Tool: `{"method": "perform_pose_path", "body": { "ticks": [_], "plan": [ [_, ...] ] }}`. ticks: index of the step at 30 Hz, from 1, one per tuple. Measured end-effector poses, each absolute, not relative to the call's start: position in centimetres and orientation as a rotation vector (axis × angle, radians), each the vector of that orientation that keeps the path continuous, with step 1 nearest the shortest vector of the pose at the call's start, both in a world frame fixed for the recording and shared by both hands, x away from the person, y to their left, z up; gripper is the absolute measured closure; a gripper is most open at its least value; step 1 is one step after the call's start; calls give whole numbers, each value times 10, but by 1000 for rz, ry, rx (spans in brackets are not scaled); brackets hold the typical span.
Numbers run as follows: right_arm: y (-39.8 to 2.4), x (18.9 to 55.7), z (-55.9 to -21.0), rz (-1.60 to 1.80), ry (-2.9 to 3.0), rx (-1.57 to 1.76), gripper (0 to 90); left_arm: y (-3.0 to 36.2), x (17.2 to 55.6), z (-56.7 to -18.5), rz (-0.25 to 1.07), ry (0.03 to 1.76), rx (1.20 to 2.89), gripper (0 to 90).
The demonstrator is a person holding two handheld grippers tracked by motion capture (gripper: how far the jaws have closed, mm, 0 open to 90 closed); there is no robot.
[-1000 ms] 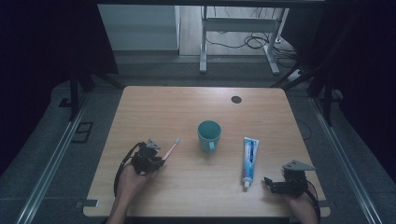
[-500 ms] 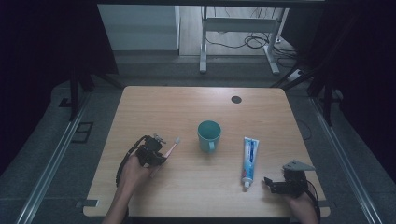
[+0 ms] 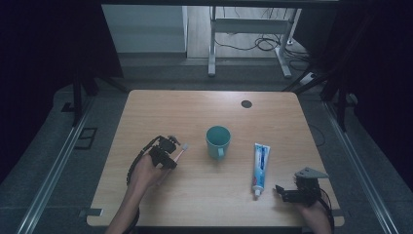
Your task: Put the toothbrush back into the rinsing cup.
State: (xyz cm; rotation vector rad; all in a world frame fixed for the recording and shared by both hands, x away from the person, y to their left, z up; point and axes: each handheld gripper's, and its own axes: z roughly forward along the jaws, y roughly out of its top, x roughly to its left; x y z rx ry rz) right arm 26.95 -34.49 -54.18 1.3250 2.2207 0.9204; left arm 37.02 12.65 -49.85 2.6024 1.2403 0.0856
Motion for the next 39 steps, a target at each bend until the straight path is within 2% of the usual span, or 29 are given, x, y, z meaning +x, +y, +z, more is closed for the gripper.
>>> {"method": "perform_pose_path", "body": {
  "ticks": [9,18,23,39],
  "plan": [
    [-345,269,-542,920,2221,1325,20,118,381,-502,60,1286,2674,680],
    [-345,269,-542,920,2220,1325,20,118,390,-501,-4,1346,2695,775],
    [-345,269,-542,921,2220,1325,20,118,393,-500,-35,1351,2710,786],
    [-345,269,-542,920,2220,1325,20,126,389,-488,5,1278,2645,788]
  ]
}}
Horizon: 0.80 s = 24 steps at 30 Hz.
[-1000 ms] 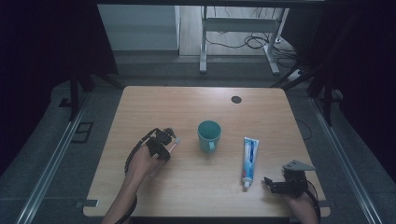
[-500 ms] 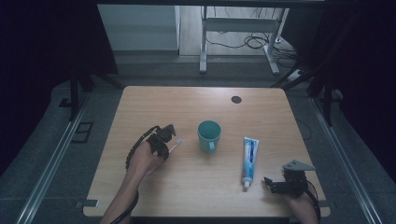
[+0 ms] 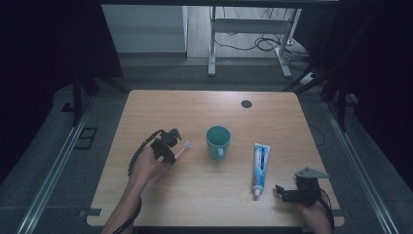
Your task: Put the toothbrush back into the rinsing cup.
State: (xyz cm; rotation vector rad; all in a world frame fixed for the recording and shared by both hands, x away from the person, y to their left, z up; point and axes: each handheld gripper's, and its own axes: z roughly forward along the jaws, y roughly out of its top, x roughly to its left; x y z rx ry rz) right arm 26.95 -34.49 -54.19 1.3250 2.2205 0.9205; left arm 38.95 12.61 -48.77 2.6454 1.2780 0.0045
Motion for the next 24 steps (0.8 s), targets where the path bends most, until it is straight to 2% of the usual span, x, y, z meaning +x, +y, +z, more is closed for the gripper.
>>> {"method": "perform_pose_path", "body": {
  "ticks": [24],
  "plan": [
    [-345,269,-542,920,2221,1324,20,132,381,-449,121,1128,2465,788]
  ]
}}
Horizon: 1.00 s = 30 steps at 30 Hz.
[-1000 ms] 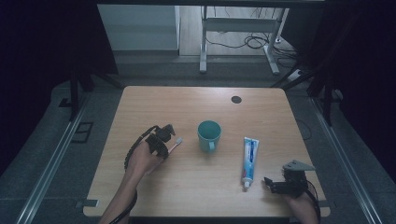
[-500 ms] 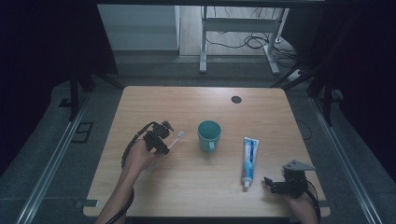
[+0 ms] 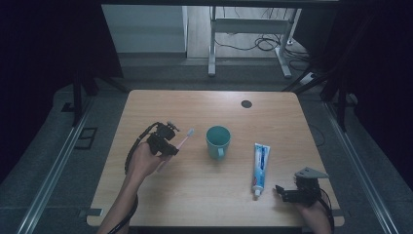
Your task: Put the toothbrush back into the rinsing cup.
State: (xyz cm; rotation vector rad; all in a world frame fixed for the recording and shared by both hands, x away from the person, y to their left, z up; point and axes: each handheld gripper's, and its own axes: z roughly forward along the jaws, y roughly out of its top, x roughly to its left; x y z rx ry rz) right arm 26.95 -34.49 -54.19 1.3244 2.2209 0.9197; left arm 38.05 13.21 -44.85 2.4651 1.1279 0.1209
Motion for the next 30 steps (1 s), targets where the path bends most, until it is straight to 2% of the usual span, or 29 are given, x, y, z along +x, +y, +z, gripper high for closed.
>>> {"method": "perform_pose_path", "body": {
  "ticks": [30],
  "plan": [
    [-345,269,-542,921,2220,1326,20,125,378,-407,204,923,2278,788]
  ]
}}
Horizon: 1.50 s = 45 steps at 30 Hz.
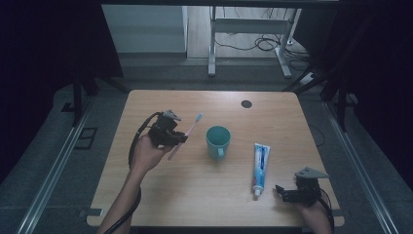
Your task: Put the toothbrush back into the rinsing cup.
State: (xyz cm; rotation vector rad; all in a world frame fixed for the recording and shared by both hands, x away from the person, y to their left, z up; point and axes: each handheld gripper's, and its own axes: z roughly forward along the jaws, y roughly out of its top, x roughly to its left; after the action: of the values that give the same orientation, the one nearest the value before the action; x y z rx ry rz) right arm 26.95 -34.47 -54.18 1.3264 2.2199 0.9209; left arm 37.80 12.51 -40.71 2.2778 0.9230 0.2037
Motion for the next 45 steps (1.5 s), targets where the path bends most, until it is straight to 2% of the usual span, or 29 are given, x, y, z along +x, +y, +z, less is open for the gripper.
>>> {"method": "perform_pose_path", "body": {
  "ticks": [28,45],
  "plan": [
    [-345,270,-542,922,2220,1323,20,89,390,-384,225,821,2113,789],
    [-345,270,-542,923,2220,1325,21,62,406,-383,238,801,2046,789]
  ]
}}
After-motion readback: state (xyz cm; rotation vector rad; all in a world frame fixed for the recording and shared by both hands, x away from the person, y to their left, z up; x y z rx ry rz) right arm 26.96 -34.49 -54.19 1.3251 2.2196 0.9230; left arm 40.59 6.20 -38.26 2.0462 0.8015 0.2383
